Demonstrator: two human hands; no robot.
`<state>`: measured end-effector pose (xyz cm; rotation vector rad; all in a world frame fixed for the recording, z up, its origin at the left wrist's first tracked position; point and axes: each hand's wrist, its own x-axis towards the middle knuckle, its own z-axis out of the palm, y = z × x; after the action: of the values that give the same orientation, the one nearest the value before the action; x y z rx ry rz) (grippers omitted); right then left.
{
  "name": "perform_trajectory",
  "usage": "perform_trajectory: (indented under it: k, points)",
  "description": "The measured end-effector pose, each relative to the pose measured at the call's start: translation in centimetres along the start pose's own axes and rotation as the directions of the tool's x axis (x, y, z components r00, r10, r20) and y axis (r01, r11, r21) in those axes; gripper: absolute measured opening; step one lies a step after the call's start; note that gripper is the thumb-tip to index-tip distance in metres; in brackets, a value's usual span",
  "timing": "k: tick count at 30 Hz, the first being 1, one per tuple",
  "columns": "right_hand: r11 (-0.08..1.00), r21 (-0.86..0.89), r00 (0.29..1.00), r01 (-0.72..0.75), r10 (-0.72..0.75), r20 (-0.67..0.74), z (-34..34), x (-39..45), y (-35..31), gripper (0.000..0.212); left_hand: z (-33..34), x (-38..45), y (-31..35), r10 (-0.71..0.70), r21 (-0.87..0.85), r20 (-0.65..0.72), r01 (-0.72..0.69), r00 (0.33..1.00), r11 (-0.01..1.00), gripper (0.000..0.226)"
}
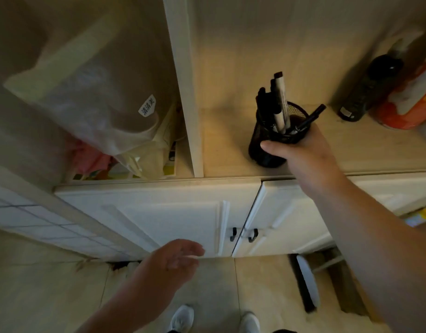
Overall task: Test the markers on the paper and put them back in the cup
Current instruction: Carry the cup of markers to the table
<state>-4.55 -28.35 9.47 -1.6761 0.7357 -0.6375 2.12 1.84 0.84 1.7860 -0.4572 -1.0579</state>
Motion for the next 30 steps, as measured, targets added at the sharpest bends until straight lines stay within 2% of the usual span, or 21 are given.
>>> perform_trajectory:
  k: [3,7,9,12,15,18,23,26,30]
  points:
    - [0.999,0.001,0.997,-0.037,0.037,-0.067,-1.0,-4.6,0.6,0.052,-1.8,1.3,-0.1,0.004,-0.028,0.11,0.0,0.994,1.0,0.036]
    - [0.983,-0.079,0.97,-0.164,0.146,-0.196,-0.4,-12.2,0.4,0.055,-4.7,2.6,-0.3,0.046,0.127,0.277,-0.084,0.96,0.988,0.028]
    - [0.971,-0.011,0.932,-0.24,0.228,-0.282,0.7,-15.7,0.7,0.054,-5.8,3.5,-0.6,0.048,0.18,0.336,-0.114,0.941,0.977,0.029]
    - [0.949,0.011,0.879,-0.315,0.296,-0.374,2.7,-20.2,1.4,0.079,-6.4,4.4,-0.8,0.038,0.265,0.433,-0.168,0.901,0.949,0.033]
    - [0.925,0.047,0.826,-0.378,0.359,-0.434,4.3,-24.3,2.4,0.064,-5.9,4.6,-0.9,-0.012,0.341,0.513,-0.191,0.858,0.92,0.034]
    - [0.887,0.062,0.758,-0.458,0.426,-0.494,5.3,-28.8,3.3,0.065,-4.4,4.7,-1.0,-0.073,0.407,0.566,-0.201,0.821,0.891,0.028]
    - [0.865,0.226,0.623,-0.449,0.484,-0.615,5.5,-36.2,3.8,0.069,0.4,2.9,-0.8,-0.166,0.488,0.66,-0.25,0.733,0.836,0.025]
    - [0.887,0.248,0.582,-0.39,0.446,-0.68,5.7,-39.9,3.9,0.067,3.1,1.1,-0.9,-0.2,0.513,0.713,-0.306,0.672,0.802,0.028]
    - [0.877,0.291,0.458,-0.383,0.454,-0.764,6.4,-45.7,4.4,0.066,7.0,-1.9,-1.2,-0.215,0.514,0.774,-0.392,0.595,0.763,0.029]
